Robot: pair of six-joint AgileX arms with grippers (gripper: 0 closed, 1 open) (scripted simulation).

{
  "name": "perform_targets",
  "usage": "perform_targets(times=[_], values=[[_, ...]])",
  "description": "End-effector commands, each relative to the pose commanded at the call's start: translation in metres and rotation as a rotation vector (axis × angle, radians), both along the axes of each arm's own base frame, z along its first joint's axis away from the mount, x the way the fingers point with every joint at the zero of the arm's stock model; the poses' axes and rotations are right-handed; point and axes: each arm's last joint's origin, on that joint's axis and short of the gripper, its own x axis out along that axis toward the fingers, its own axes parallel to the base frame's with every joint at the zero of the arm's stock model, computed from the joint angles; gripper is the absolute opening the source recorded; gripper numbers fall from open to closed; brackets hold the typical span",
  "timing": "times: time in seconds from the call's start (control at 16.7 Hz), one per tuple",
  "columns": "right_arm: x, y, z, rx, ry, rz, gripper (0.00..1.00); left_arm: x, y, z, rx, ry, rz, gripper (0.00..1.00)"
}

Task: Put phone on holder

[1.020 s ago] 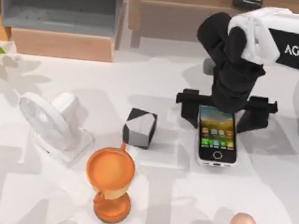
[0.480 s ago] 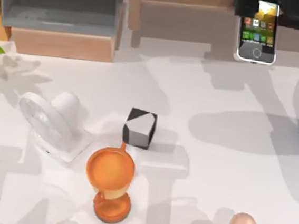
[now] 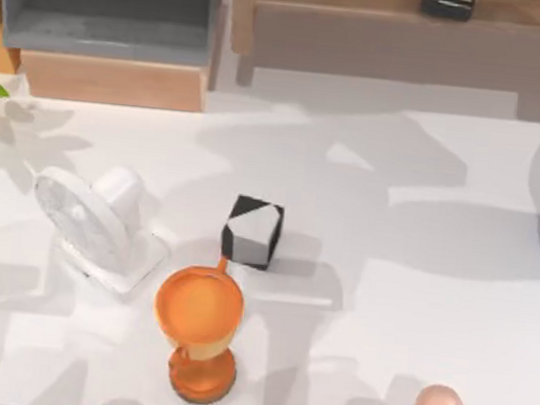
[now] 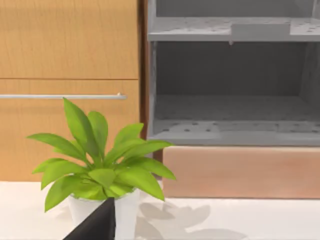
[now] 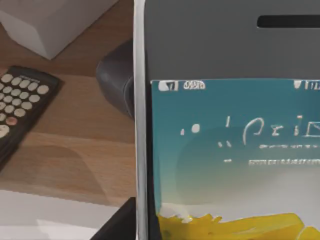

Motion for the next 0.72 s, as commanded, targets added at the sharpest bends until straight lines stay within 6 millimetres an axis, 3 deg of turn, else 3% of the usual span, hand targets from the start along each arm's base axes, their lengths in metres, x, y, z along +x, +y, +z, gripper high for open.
perform_targets(times=[0.18,0.36,0.54,0.72], values=[[-0.028,-0.067,-0.018,-0.064,-0.044,-0.017,0.00,0.000,0.000,0.000,0.000,0.000,0.000,1.00],[-0.066,-0.119,-0.042,-0.100,-0.068,-0.024,0.00,0.000,0.000,0.000,0.000,0.000,0.000,1.00],[-0.107,-0.154,-0.068,-0.108,-0.093,-0.021,0.00,0.000,0.000,0.000,0.000,0.000,0.000,1.00],[-0.143,-0.172,-0.091,-0.097,-0.122,-0.014,0.00,0.000,0.000,0.000,0.000,0.000,0.000,1.00]])
